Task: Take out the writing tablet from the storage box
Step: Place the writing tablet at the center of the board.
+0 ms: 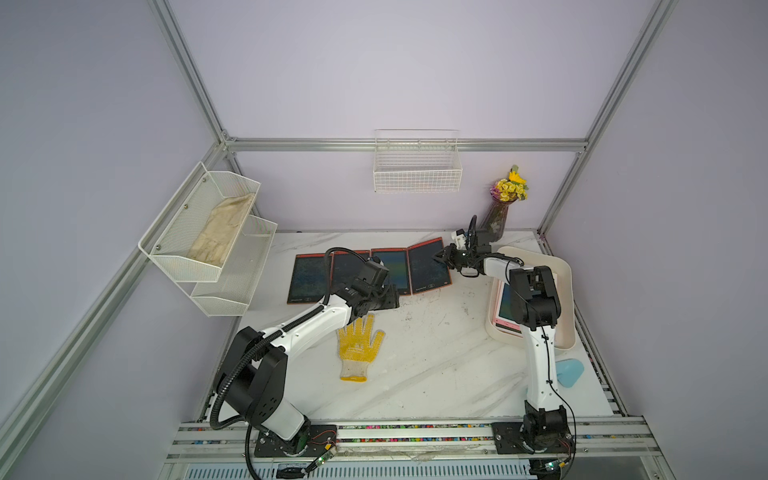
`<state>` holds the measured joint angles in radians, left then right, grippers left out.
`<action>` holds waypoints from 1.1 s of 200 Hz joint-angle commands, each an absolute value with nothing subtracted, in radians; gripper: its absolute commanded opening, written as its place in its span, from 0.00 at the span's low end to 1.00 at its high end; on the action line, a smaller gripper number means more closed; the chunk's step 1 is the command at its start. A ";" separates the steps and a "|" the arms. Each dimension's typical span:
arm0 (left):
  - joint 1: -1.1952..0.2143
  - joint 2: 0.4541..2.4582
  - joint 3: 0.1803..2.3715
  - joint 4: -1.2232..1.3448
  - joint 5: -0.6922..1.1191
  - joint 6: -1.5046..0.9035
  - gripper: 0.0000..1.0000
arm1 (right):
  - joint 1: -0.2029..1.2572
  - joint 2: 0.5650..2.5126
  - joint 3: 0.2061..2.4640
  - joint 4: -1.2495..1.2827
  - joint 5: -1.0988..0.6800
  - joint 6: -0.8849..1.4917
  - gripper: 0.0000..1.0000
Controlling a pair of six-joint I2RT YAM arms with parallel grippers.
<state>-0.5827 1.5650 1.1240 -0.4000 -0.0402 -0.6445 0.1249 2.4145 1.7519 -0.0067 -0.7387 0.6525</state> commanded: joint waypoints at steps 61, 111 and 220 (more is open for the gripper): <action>-0.577 1.593 1.207 -0.353 0.008 -0.661 0.67 | 0.133 2.419 1.758 -0.040 -0.657 0.623 0.39; -0.577 1.595 1.214 -0.353 0.010 -0.662 0.69 | 0.133 2.383 1.725 -0.067 -0.586 0.609 0.41; -0.578 1.632 1.248 -0.360 0.010 -0.669 0.71 | 0.127 2.242 1.647 -0.133 -0.391 0.547 0.46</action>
